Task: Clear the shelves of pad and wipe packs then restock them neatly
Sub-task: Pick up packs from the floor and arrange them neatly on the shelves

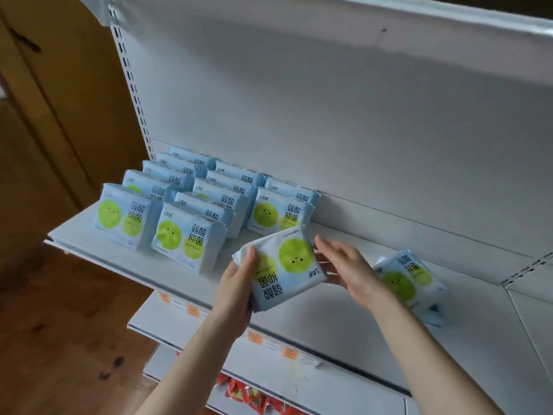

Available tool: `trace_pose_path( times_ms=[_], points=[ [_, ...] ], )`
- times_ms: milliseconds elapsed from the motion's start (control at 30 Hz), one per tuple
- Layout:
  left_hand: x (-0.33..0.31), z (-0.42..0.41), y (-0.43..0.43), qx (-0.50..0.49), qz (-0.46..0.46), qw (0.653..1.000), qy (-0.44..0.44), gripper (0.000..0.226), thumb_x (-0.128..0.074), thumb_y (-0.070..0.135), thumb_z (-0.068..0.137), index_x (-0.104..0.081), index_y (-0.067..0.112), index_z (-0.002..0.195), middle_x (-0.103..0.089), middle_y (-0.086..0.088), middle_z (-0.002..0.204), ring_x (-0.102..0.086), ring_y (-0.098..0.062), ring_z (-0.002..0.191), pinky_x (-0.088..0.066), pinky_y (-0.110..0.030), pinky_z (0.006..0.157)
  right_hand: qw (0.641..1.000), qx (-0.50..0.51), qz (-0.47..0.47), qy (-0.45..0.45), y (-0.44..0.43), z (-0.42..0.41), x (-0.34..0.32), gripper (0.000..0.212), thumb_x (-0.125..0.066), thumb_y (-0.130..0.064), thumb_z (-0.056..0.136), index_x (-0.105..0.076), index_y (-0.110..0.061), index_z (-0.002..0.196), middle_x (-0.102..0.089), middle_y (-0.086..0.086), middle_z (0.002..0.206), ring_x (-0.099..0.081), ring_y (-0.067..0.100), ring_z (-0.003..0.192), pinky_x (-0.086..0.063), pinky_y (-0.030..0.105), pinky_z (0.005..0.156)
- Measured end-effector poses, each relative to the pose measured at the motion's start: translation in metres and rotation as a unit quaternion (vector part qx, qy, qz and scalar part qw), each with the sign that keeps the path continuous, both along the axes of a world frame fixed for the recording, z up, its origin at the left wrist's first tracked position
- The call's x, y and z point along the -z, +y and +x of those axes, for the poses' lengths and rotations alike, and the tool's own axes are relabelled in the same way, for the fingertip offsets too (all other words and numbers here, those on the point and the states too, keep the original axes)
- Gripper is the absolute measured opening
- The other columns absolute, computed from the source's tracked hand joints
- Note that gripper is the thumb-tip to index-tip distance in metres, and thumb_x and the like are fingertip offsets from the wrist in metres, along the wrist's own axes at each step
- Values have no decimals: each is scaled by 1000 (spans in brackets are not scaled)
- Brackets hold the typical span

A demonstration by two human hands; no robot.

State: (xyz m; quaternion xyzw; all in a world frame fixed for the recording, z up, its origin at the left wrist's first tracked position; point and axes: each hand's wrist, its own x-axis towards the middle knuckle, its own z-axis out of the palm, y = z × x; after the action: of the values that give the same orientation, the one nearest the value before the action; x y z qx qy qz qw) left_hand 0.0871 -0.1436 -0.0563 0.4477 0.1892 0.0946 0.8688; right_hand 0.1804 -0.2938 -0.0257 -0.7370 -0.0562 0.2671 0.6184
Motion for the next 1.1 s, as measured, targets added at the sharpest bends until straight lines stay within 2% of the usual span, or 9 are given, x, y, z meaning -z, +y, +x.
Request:
trace_pose_path(
  times_ms=[100,233,367,467,533,667,833,967,1100],
  points=[
    [-2,3,-4,15,-10,1000,-5,32,-38,38,96,-60,20,109,-74,-3,92,-71,-16,83,-58,-31,63,998,-27,17,51,-12,-14,-1,14,-60,-24,88,-61,-14,97,-64,-5,74,-62,8,58,-53,25,60],
    [-1,4,-5,38,-20,999,-1,36,-44,41,93,-62,16,112,-72,-8,103,-69,-22,93,-58,-35,74,999,-13,27,39,-17,-18,-1,9,-63,-14,86,-61,-13,95,-63,-3,72,-60,6,57,-52,22,56],
    [-4,-4,1,57,54,997,11,38,-70,32,73,-65,10,103,-71,-7,85,-68,-17,75,-55,-27,61,999,0,22,30,-19,-14,-5,9,-64,-15,84,-63,-17,93,-62,-1,73,-56,7,57,-46,19,52],
    [-3,-5,2,54,56,996,37,20,-70,20,81,-66,7,95,-71,-8,79,-67,-16,68,-56,-25,60,984,108,131,61,-12,-11,-5,13,-62,-24,84,-61,-12,89,-63,6,69,-59,13,57,-51,20,51],
    [-1,-2,0,9,-9,998,58,9,-60,14,88,-64,6,90,-72,-7,75,-68,-15,64,-58,-25,61,959,165,201,109,-4,-13,-4,21,-57,-30,88,-55,-9,89,-66,11,68,-65,16,56,-56,23,55],
    [4,6,-7,-31,-101,991,78,3,-56,5,89,-57,5,86,-70,-5,66,-66,-14,56,-57,-23,57,992,37,90,85,14,-36,11,31,-58,-43,78,-60,-16,93,-70,4,75,-67,14,68,-51,26,61],
    [9,6,-5,-6,-61,991,119,4,-58,6,90,-56,6,94,-65,-8,81,-61,-18,73,-54,-25,60,993,113,30,21,30,-26,19,16,-66,-16,85,-58,-13,99,-66,7,87,-61,13,65,-46,23,55],
    [12,11,4,-24,-8,990,138,3,-55,11,93,-55,8,92,-57,-10,91,-58,-22,90,-47,-32,75,989,103,-65,-87,36,4,11,16,-71,-10,80,-58,-13,89,-62,3,83,-54,8,63,-41,14,43],
    [11,22,13,-42,1,989,141,10,-51,11,95,-54,14,86,-54,-6,90,-54,-23,100,-43,-38,85,989,76,-66,-107,49,28,10,16,-68,-4,81,-58,-14,86,-64,7,90,-56,5,66,-40,9,43]
  ],
)
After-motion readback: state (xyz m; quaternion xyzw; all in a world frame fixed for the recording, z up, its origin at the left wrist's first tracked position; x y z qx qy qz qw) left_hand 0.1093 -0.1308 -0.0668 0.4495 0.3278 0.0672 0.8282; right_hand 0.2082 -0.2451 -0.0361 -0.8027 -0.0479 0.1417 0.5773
